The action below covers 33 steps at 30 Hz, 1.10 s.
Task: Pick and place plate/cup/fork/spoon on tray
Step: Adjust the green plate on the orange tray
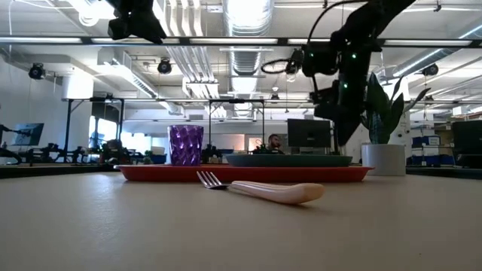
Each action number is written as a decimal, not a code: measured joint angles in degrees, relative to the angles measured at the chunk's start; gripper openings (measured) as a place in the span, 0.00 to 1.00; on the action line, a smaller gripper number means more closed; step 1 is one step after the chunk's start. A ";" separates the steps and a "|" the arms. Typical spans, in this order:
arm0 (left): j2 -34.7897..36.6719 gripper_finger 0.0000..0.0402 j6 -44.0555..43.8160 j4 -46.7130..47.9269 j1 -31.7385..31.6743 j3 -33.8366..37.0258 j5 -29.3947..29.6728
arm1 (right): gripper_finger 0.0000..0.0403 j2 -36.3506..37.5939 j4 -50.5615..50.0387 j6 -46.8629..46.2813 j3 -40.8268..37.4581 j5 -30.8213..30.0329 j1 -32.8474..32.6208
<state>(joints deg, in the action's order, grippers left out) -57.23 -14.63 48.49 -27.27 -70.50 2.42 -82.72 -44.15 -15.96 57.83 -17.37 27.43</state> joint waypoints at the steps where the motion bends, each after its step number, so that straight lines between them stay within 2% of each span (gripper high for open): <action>1: 0.00 0.22 0.00 0.00 0.00 0.00 0.00 | 0.02 -0.03 0.26 -0.30 -0.85 -0.03 0.08; 11: 0.00 0.22 -0.07 0.00 0.00 0.00 -0.01 | 0.02 -0.28 10.16 -4.32 -7.94 3.97 -0.01; 17: 0.00 0.22 -0.04 0.00 -0.02 0.00 -0.02 | 0.02 -0.28 10.86 -6.25 -7.52 4.35 -0.15; 25: 0.00 0.22 -0.04 0.00 -0.02 0.00 0.00 | 0.02 -0.46 17.22 -8.69 -6.53 4.52 -1.72; 29: 0.02 0.22 -0.04 0.00 -0.02 0.00 0.00 | 0.02 -0.46 19.31 -9.93 -6.53 4.18 -2.84; 33: 0.02 0.22 -0.02 0.00 -0.02 0.00 0.00 | 0.02 0.00 18.74 -8.92 -6.55 0.31 -2.95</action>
<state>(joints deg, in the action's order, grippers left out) -57.21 -14.66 48.49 -27.29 -70.50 2.42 -82.72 -25.41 -24.88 51.29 -17.06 24.48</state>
